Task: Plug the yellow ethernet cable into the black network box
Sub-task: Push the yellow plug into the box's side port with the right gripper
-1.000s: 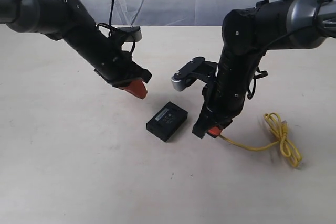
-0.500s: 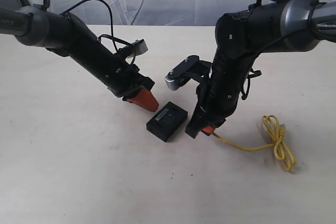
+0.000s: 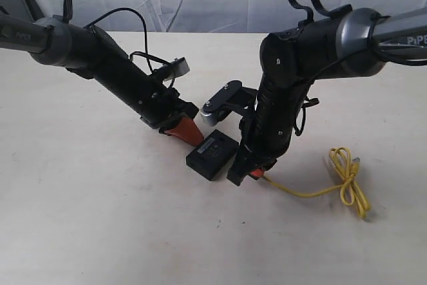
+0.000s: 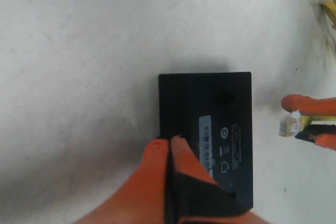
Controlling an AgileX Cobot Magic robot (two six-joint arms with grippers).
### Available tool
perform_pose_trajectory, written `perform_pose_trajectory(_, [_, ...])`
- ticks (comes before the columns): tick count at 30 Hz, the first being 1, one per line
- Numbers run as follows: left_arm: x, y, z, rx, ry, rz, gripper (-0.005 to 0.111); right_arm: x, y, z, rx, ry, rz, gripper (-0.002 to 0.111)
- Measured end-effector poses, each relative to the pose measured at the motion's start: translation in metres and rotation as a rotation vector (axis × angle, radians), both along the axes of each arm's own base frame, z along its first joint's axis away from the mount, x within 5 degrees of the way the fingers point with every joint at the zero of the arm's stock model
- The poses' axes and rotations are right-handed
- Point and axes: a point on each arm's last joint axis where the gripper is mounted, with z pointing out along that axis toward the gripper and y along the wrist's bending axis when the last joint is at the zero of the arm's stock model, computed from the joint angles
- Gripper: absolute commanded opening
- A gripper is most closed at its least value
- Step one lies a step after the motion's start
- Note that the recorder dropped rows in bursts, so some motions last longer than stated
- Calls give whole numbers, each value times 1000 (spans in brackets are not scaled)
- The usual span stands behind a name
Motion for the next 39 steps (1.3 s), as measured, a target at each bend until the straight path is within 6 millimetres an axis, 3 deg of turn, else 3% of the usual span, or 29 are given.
perform_pose_trajectory(8, [0, -1, -5, -8, 15, 11, 0, 12, 8, -7, 3, -14, 3, -1])
perform_pose_trajectory(22, [0, -1, -6, -7, 17, 11, 0, 14, 11, -11, 24, -11, -16, -1])
perform_pose_trajectory(30, [0, -1, -6, -7, 17, 11, 0, 14, 12, -25, 9, 22, -22, -1])
perform_pose_trajectory(39, [0, -1, -5, -9, 17, 11, 0, 15, 14, -23, 16, 31, -28, -1])
